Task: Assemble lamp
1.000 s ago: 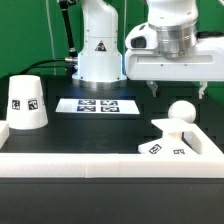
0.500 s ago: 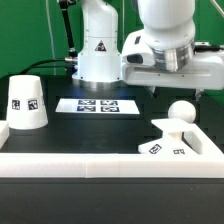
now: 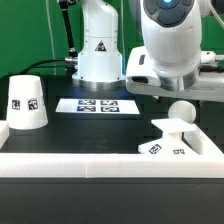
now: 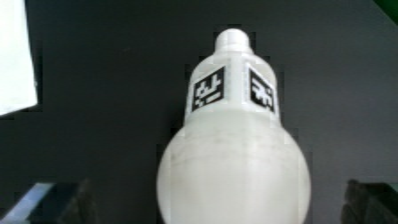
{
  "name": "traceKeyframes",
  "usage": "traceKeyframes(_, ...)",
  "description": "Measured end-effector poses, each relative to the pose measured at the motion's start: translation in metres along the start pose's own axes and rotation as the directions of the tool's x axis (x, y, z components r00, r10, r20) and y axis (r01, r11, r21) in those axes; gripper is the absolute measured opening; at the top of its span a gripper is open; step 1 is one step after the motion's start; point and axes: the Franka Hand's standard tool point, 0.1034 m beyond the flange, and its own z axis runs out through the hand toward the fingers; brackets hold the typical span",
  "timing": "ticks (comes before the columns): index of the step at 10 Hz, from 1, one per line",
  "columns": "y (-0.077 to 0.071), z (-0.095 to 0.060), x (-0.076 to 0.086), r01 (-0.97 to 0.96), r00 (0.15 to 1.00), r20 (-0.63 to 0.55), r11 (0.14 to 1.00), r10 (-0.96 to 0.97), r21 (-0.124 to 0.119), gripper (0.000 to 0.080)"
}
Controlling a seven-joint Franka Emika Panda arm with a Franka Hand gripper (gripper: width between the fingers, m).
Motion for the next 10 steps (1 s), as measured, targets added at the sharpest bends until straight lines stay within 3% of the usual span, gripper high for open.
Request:
traceKeyframes(3,-0.006,0.009,0.001,-0.001,1.000,-0.016,1.000,0.001,-0.007,0.0699)
traceKeyframes(10,-0.002,0.051,0.003,-0.005,1.000,-0.015,0.999,0.004,-0.043,0.0699)
